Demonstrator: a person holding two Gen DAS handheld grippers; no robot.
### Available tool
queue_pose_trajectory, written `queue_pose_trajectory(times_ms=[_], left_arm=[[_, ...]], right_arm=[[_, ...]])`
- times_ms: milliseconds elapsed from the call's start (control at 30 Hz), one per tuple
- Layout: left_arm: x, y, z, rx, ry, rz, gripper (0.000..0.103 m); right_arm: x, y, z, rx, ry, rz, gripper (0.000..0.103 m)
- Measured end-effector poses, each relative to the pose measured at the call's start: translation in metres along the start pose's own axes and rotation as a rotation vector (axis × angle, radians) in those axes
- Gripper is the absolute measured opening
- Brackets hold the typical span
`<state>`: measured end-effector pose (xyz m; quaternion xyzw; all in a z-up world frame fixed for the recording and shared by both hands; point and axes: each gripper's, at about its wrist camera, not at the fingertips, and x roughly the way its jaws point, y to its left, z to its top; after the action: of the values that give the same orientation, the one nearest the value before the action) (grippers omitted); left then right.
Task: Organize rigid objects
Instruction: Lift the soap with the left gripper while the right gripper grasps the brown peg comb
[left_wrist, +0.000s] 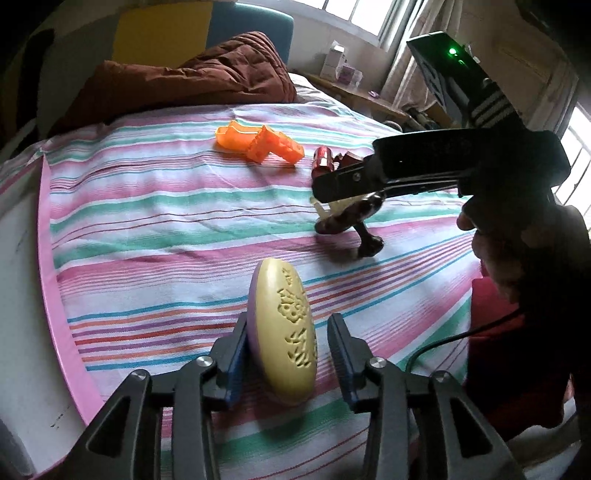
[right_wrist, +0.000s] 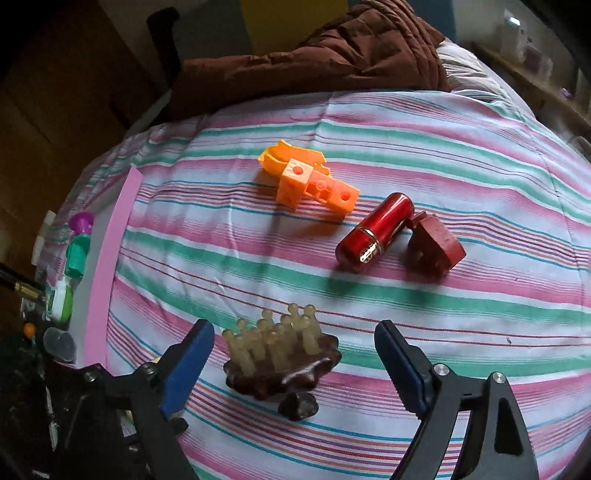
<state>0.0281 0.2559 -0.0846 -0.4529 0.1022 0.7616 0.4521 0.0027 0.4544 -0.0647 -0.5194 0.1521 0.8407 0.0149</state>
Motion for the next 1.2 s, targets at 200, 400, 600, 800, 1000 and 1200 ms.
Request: queue_pose_trajectory(times_ms=[200,400,600,800,1000,1200], left_arm=[[-0.001,-0.012,-0.001,0.049,0.031,0.037,0.064],[0.001,-0.009,0.005,0.048,0.047,0.110,0.064],[0.006,-0.007,0.012,0.051,0.062,0.163,0.051],[0.008,-0.004,0.011,0.068,0.047,0.181,0.044],[0.002,0.000,0.007,0.044,0.018,0.169,0.044],[-0.005,0.008,0.004,-0.012,0.008,0.138,0.044]], right_arm=[[0.003,0.005,-0.001,-0.027,0.014,-0.012,0.089],[0.002,0.003,-0.001,-0.019,0.013,-0.005,0.089],[0.006,0.014,-0.003,-0.069,0.028,0.008,0.089],[0.017,0.015,-0.005,-0.096,0.049,-0.031,0.066],[0.026,0.011,-0.008,-0.089,0.095,-0.007,0.060],[0.023,0.006,-0.009,-0.073,0.082,-0.021,0.052]])
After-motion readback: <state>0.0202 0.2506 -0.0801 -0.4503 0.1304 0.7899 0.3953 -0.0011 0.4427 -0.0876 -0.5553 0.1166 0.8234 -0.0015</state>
